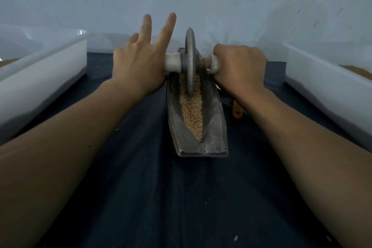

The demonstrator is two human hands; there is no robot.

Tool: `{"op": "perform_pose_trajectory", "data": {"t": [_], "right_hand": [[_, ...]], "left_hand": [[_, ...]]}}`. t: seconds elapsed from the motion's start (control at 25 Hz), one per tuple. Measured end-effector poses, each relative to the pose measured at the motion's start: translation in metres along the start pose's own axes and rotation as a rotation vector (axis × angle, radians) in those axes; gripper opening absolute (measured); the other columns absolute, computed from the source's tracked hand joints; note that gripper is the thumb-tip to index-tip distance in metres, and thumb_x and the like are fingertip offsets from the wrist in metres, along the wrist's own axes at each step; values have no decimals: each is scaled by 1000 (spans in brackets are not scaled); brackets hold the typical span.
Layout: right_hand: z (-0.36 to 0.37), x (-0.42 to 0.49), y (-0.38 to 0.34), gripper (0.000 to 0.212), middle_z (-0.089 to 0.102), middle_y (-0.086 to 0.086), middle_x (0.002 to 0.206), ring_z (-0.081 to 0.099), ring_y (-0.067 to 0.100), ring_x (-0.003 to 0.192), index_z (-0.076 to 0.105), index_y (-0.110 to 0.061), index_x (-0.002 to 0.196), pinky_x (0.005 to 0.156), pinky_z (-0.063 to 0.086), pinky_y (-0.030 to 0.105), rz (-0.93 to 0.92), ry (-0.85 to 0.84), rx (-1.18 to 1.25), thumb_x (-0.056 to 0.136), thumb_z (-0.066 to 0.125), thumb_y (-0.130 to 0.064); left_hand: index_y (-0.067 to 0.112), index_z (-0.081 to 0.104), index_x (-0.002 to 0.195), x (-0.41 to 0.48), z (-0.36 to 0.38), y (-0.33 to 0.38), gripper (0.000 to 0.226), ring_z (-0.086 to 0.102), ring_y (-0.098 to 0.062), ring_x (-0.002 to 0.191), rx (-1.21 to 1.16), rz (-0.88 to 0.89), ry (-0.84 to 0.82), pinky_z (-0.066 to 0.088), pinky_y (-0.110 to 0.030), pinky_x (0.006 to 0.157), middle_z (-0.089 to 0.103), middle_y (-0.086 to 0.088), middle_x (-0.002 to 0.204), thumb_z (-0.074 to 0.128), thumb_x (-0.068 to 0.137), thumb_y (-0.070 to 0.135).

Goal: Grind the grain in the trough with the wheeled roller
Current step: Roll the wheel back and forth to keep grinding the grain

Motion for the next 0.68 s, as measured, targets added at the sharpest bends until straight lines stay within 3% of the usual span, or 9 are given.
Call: {"op": "perform_pose_trajectory", "data": {"t": [0.2, 0.44, 0.52, 0.56, 0.6, 0.68], "right_hand": [[4, 0, 2, 21, 28, -8, 55, 36, 23, 54, 46, -24, 73, 51, 9, 28, 16, -58, 27, 81, 65, -22], [0, 6, 5, 24, 36, -4, 59, 40, 23, 56, 44, -25, 70, 48, 16, 25, -8, -171, 47, 81, 64, -21], [-5, 13, 4, 30, 36, -4, 62, 42, 24, 59, 39, -26, 63, 48, 17, 25, -22, -222, 68, 82, 63, -23], [-7, 17, 4, 31, 37, -4, 63, 43, 24, 61, 39, -27, 62, 49, 18, 26, -26, -251, 78, 82, 62, -23], [-7, 22, 5, 29, 39, -4, 65, 45, 24, 64, 41, -28, 62, 50, 20, 27, -30, -278, 81, 81, 62, -24], [-8, 29, 6, 13, 43, -3, 69, 48, 25, 67, 52, -28, 71, 52, 25, 28, -49, -320, 84, 80, 61, -25]], "left_hand": [[45, -19, 150, 13, -4, 1, 117, 54, -34, 61, 4, 11, -82, 34, -35, 50, 1, -21, 163, 72, 78, 30], [47, -28, 146, 22, -8, -4, 118, 63, -45, 86, 20, 27, -223, 42, -42, 61, 17, -27, 158, 71, 82, 39], [48, -29, 145, 24, -5, -9, 117, 61, -39, 82, -15, 14, -258, 43, -43, 62, 47, -25, 137, 69, 84, 32], [49, -28, 145, 25, -5, -10, 117, 58, -34, 73, -51, -2, -278, 42, -41, 61, 59, -20, 112, 68, 83, 29], [50, -27, 145, 26, -5, -12, 117, 53, -29, 65, -86, -23, -303, 42, -40, 60, 57, -14, 89, 69, 82, 26], [52, -24, 145, 28, -5, -14, 118, 45, -24, 58, -103, -41, -335, 40, -39, 59, 46, -6, 73, 70, 80, 26]]}}
Point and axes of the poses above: each hand's wrist, its own x-axis towards the middle knuckle, its own z-axis out of the palm, y = z × x, the point moved 1 cm from there along x, towards the middle knuckle
